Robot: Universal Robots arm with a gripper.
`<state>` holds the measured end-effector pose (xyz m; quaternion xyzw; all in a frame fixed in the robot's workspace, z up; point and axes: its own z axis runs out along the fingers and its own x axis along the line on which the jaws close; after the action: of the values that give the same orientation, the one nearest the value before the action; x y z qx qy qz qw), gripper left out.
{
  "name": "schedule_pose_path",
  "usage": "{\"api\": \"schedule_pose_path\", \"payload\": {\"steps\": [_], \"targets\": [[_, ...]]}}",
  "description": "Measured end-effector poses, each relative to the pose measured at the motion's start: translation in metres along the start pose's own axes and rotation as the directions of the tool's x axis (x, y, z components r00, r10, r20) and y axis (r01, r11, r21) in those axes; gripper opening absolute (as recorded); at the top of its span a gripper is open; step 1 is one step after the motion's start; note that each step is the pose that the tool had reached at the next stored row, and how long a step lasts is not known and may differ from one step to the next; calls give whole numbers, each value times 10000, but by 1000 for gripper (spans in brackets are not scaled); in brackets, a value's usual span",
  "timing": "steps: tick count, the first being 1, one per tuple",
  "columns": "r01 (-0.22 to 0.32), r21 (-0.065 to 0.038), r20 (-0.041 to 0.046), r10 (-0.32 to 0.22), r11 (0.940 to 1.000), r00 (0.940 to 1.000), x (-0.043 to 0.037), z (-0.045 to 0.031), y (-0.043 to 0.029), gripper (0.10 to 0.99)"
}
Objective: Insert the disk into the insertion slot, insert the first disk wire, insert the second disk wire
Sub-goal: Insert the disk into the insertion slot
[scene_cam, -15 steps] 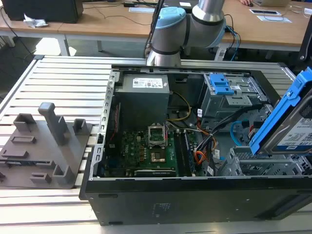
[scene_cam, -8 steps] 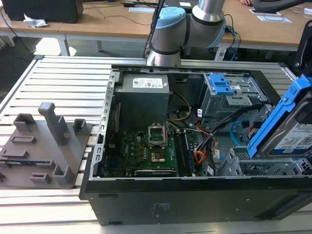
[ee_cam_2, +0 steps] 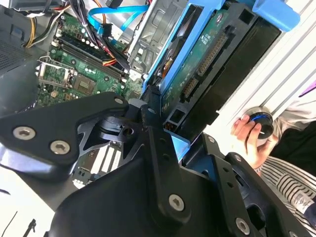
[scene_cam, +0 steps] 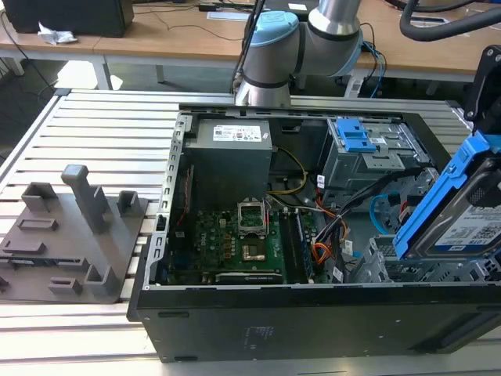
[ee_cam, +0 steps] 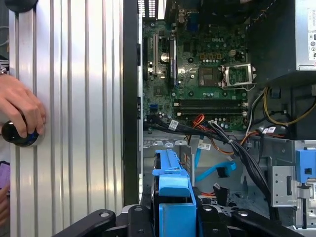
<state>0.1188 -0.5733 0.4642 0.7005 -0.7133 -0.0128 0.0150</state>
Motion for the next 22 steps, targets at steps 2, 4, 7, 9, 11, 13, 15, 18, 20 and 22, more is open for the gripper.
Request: {"api": "schedule_pose_path", "payload": {"steps": [2,4,7,9,11,13,15,18,20,22], "targets": [[-1,0,-1,1,10000,10000,0,35,-1,365],[0,0,-1,0,10000,10000,0,67,-3,365],[0,0,-1,0,10000,10000,0,93,-3,365],[0,0,-1,0,10000,10000,0,111,-4,365],[-1,0,-1,1,10000,10000,0,128,-5,365],[0,0,0,0,10000,10000,0,145,-6,365],[0,0,-1,0,10000,10000,0,159,-6,365],[-1,0,0,1,10000,10000,0,192,-7,365],[0,0,-1,0,10000,10000,-1,210,-8,365],[0,0,0,0,10000,10000,-2,224,-9,365]]}}
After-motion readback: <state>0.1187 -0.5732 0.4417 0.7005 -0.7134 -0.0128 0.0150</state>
